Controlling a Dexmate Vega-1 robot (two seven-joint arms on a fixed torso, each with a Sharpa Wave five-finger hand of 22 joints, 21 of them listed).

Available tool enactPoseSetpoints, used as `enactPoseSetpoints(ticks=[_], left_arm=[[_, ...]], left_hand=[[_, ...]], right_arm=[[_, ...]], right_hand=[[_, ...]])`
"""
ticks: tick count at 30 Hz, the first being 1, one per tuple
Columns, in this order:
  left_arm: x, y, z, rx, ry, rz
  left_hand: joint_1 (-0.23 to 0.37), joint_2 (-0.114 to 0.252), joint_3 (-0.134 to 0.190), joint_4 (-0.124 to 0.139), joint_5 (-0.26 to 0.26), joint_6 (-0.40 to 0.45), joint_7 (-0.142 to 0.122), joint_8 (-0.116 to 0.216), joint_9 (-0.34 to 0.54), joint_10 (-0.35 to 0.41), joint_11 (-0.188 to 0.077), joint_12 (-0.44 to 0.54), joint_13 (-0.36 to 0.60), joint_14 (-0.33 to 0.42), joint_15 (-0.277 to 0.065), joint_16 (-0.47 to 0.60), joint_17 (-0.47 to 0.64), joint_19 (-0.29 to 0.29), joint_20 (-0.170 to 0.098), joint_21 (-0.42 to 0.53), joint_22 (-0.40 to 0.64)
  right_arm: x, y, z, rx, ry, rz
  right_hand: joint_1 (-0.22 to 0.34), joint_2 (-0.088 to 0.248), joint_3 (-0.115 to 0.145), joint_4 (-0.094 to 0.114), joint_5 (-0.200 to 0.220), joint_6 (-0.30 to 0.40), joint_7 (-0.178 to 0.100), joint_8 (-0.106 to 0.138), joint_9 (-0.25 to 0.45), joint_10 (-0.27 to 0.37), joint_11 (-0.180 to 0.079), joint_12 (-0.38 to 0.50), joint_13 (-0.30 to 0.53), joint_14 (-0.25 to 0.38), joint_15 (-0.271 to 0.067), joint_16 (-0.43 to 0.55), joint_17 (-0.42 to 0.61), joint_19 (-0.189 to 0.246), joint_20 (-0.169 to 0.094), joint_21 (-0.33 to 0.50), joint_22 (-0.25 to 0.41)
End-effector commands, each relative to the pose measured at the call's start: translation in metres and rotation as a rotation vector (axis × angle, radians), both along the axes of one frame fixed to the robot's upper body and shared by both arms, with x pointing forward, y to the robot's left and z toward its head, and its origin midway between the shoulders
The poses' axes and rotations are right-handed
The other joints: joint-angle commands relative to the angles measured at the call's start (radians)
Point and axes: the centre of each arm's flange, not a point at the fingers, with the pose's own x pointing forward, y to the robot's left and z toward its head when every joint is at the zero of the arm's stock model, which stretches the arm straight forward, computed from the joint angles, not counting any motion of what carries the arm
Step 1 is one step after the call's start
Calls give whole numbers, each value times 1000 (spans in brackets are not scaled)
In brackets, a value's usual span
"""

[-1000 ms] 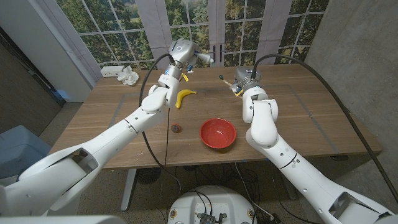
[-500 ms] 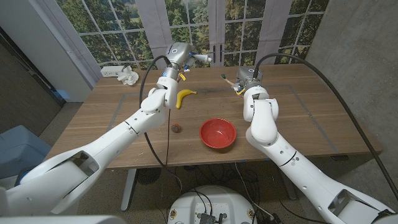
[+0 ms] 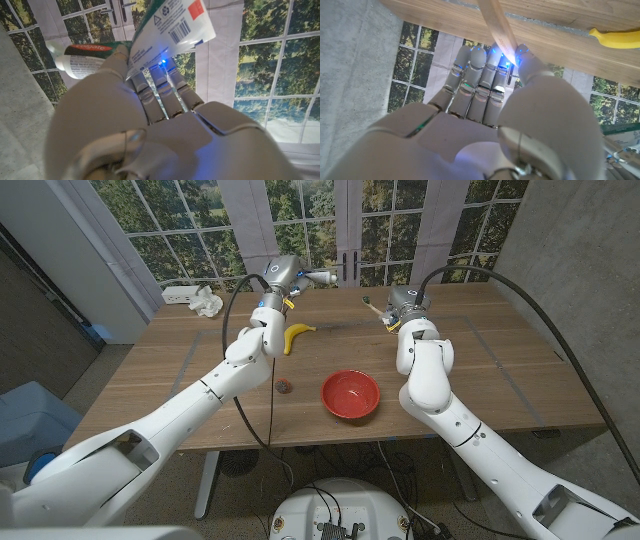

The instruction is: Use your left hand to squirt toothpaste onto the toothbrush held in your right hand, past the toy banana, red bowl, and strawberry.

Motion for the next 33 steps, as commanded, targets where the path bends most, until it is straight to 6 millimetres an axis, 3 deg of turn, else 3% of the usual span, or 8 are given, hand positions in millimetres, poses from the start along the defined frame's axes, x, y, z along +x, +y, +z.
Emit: enactPoseSetpoints(ticks=[1,15,33], left_arm=[[-3,9,-15,-109,106,-37],[-4,13,-31,-192,210,-76],[-1,20,-46,-294,353,-124]], left_hand=[[-11,1,2,6,0,-5,7,-2,-1,-2,2,-2,-1,-6,-129,-4,2,-3,-75,8,0],[-30,-2,3,7,-2,-21,16,-7,-3,-9,2,-8,-9,-9,-127,-14,-4,-7,-67,9,-2],[-50,-6,8,6,-4,-36,26,-10,-6,-32,3,-20,-19,-16,-124,-28,-13,-10,-60,11,-4]], right_arm=[[-10,-14,-3,51,-26,-3],[-19,-28,-8,114,-36,-4],[-23,-33,-14,137,-31,17]], right_hand=[[0,8,66,32,5,7,-5,5,7,58,-55,6,1,0,-96,-4,3,-6,-21,5,1],[1,9,67,32,5,9,-2,5,7,59,-53,5,1,0,-96,-4,3,-7,-19,5,1],[1,7,67,32,5,11,-2,4,7,60,-54,4,3,0,-95,-3,4,-7,-18,6,0]])
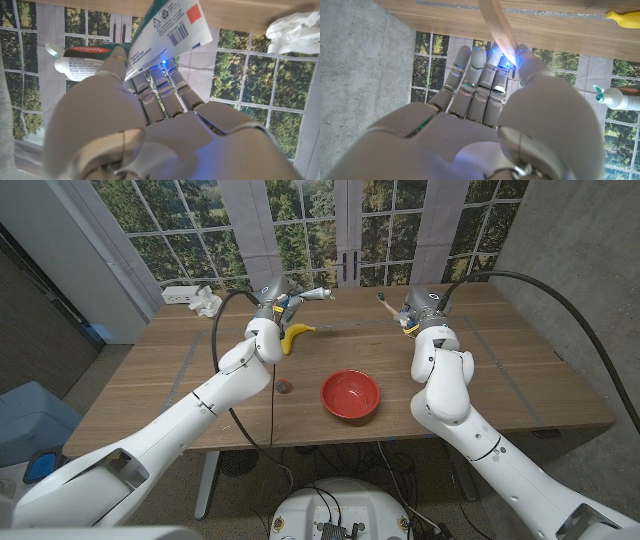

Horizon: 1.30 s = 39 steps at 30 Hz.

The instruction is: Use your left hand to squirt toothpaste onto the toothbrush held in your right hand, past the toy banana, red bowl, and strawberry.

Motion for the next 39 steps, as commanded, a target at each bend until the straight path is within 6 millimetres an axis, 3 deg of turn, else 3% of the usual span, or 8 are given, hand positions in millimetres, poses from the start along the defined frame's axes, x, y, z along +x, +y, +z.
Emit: enactPoseSetpoints(ticks=[1,11,23,31,34,37,39], left_arm=[[1,4,-10,-60,100,-27],[0,4,-14,-73,187,-34],[-1,6,-18,-60,286,-14],[1,9,-21,-62,370,20],[3,10,-21,-55,425,29],[6,10,-20,-34,479,41],[7,9,-19,-9,521,47]], left_hand=[[-12,-1,7,4,-4,-18,14,-3,-1,-18,-1,-8,-3,-9,-128,-10,-2,-4,-55,5,0],[-42,-20,12,1,-8,-65,30,-12,-5,-70,1,-27,-16,-45,-123,-42,-26,-33,-34,-3,-3],[-101,-52,15,5,-17,-171,38,-16,-9,-191,31,-42,-30,-117,-111,-77,-76,-78,0,-25,-11],[-128,-67,14,7,-20,-215,49,-17,-10,-229,42,-40,-33,-147,-105,-80,-89,-100,12,-38,-13],[-148,-77,11,9,-23,-266,59,-22,-10,-283,56,-46,-35,-179,-101,-80,-93,-117,24,-49,-14],[-163,-87,5,7,-27,-342,74,-24,-11,-362,86,-50,-37,-251,-74,-85,-93,-156,39,-71,-16],[-178,-96,-2,6,-30,-439,90,-24,-13,-457,108,-50,-40,-329,-38,-83,-94,-197,54,-98,-17]], right_arm=[[-2,-4,-4,15,8,11],[-4,-7,-7,19,15,16],[-10,-9,-12,19,19,16],[-11,-8,-13,13,22,19],[-12,-7,-13,12,24,21],[-12,-6,-13,11,25,23],[-11,-6,-13,12,28,23]], right_hand=[[7,12,59,40,9,12,-3,6,0,59,-54,5,3,-1,-96,-3,1,-6,-19,6,0],[7,14,59,41,9,10,-2,6,2,58,-54,3,2,1,-95,-2,1,-7,-19,7,0],[7,13,59,41,9,11,-3,4,1,58,-52,4,5,1,-96,-1,1,-7,-19,7,0],[7,13,59,41,9,10,-2,5,2,59,-54,3,5,0,-95,-1,1,-9,-19,7,0],[6,13,59,41,9,10,-1,4,2,59,-53,4,6,0,-95,-1,1,-8,-20,7,0],[6,13,59,41,9,12,-1,5,2,61,-53,3,4,-1,-95,-1,1,-8,-20,7,0],[6,13,60,41,9,12,-2,4,2,61,-53,3,4,-1,-95,-1,1,-8,-19,8,0]])
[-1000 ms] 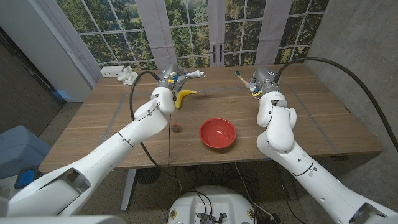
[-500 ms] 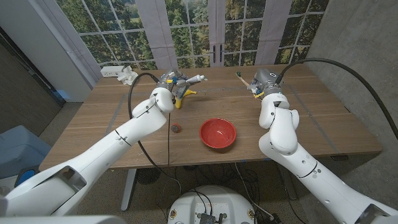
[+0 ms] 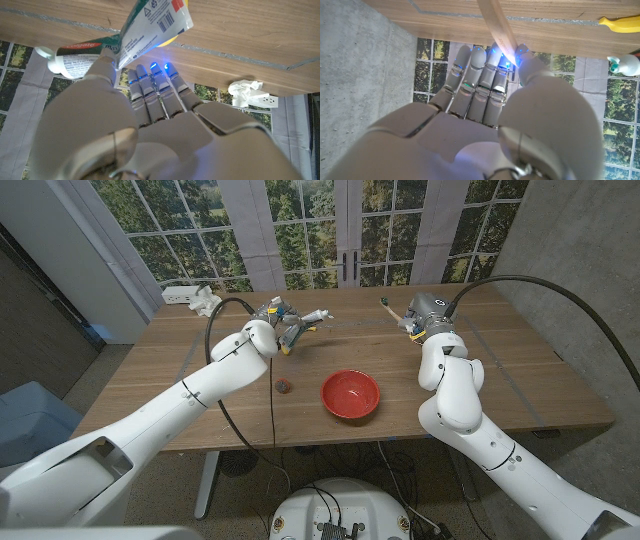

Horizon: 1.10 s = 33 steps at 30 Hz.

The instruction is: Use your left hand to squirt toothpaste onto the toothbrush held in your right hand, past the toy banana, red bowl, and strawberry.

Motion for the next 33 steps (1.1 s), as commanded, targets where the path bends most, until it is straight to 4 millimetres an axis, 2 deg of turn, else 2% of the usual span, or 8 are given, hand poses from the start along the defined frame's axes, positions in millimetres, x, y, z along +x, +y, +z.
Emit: enactPoseSetpoints(ticks=[1,5,13,18,22,24,27,33], left_arm=[[6,2,0,66,191,18],[7,0,-1,114,212,25],[6,5,1,104,212,-14],[4,9,4,114,208,-17],[0,12,7,108,190,-11],[-1,14,8,111,186,-26],[-2,16,8,105,176,-40],[-4,21,6,70,123,-89]], left_hand=[[-29,-8,-11,3,-9,-162,24,-1,0,-155,50,0,-4,-131,-67,0,1,-64,28,-43,0],[-59,-10,-21,6,-11,-397,32,1,-1,-348,80,1,-6,-280,-15,1,-3,-131,60,-100,0],[-150,-1,-34,17,-16,-661,3,5,-2,-650,146,3,-8,-553,86,-8,-8,-264,126,-214,0],[-237,-6,-41,16,-24,-847,1,8,-2,-926,205,0,-10,-808,168,-9,-7,-432,188,-330,1],[-285,-37,-66,25,-21,-897,1,6,-1,-985,213,4,-9,-877,180,-7,-5,-481,194,-349,3],[-334,-73,-102,42,0,-937,11,6,-1,-1027,235,5,-9,-909,195,-3,-2,-513,208,-355,5],[-373,-97,-131,57,20,-962,9,6,-1,-1052,240,7,-8,-934,199,-2,0,-535,211,-357,6],[-430,-104,-162,87,45,-1022,-6,3,0,-1090,238,9,-8,-962,197,2,2,-558,210,-355,8]], right_arm=[[-1,2,-2,-4,10,8],[-1,3,-3,0,17,7],[-1,6,-5,6,27,17],[0,8,-5,3,31,18],[1,9,-5,2,31,21],[2,10,-4,0,32,24],[3,11,-4,0,36,26],[3,12,-4,12,48,46]], right_hand=[[7,12,60,40,8,11,-1,4,4,60,-53,6,3,-1,-96,-1,1,0,-27,8,0],[7,13,60,40,8,12,-2,4,3,61,-52,5,2,-2,-96,-1,1,-1,-26,8,0],[8,13,60,40,8,11,-2,3,4,61,-50,5,2,-1,-96,-1,1,-2,-26,8,0],[6,13,60,41,8,11,-2,2,4,60,-50,5,4,-1,-95,-1,1,-1,-26,9,0],[7,12,60,41,8,11,-2,3,5,58,-51,5,6,-1,-95,0,1,0,-26,9,0],[7,12,60,40,8,12,-2,3,5,60,-52,4,4,-2,-95,-1,1,-2,-26,8,0],[6,12,60,41,8,12,-1,3,5,60,-51,4,3,-1,-95,-1,1,-1,-26,9,0],[7,12,60,41,8,11,-1,2,5,63,-51,5,3,-2,-95,-1,1,-1,-26,9,0]])
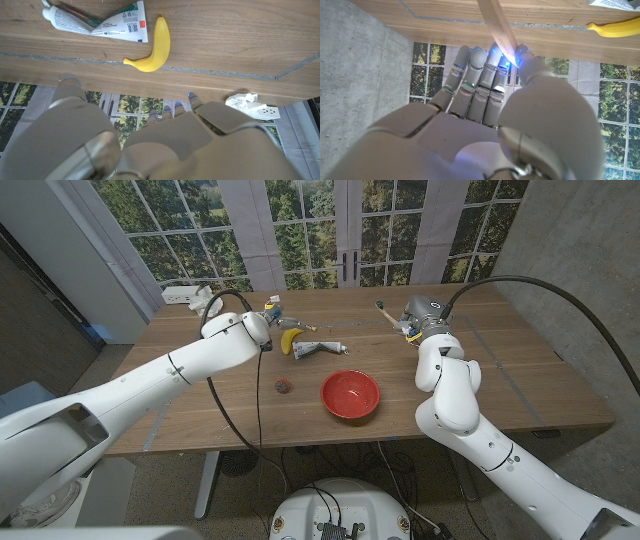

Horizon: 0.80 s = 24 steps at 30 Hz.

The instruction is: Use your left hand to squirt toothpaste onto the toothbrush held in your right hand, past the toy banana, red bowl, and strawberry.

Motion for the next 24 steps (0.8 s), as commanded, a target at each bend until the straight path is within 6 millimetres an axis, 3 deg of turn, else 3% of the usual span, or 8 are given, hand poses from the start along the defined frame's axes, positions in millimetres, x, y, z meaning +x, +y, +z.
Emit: enactPoseSetpoints(ticks=[1,9,11,12,19,24], left_arm=[[-4,10,-1,-49,-66,-73],[-4,18,-6,-124,-158,-183],[-5,20,-10,-167,-203,-211],[-5,21,-11,-184,-210,-224],[-5,25,-16,-231,-224,-286],[-4,30,-22,-305,-238,-357]], left_hand=[[-28,1,-13,13,13,-199,-13,3,2,-217,1,4,1,-169,8,6,4,-110,7,2,5],[-71,31,-20,42,19,-204,-69,13,1,-229,-17,11,1,-191,-12,8,4,-121,-5,6,5],[-79,63,-9,49,11,-186,-90,22,1,-214,-33,19,0,-186,-16,12,2,-120,-8,9,4],[-83,88,1,50,-2,-159,-106,30,0,-198,-43,25,-2,-166,-33,19,-1,-106,-20,16,4],[-91,113,12,51,-16,-141,-133,32,-2,-196,-60,24,-3,-163,-38,17,-3,-111,-31,14,3],[-129,137,12,66,-31,-96,-147,38,-3,-172,-80,30,-5,-156,-57,17,-3,-116,-50,14,3]], right_arm=[[3,4,-1,15,24,31],[1,6,-4,39,24,47],[0,8,-6,45,25,52],[0,8,-7,49,26,55],[1,11,-14,97,20,84],[-1,11,-20,145,5,113]], right_hand=[[7,12,61,41,9,12,-1,5,4,61,-48,8,3,-2,-95,-1,4,-1,-26,9,0],[7,12,61,41,9,11,0,4,6,60,-50,9,5,-2,-95,0,4,-2,-24,9,0],[7,12,61,41,9,11,-1,5,7,59,-50,8,5,-2,-95,0,4,-1,-24,10,0],[7,11,60,41,9,11,-1,4,7,59,-50,8,5,-2,-95,0,4,-1,-24,10,0],[6,14,60,42,9,9,0,3,8,59,-51,6,3,-1,-95,1,4,-2,-22,10,0],[8,13,60,41,9,9,2,4,9,55,-43,5,5,-3,-95,1,4,-1,-21,10,0]])
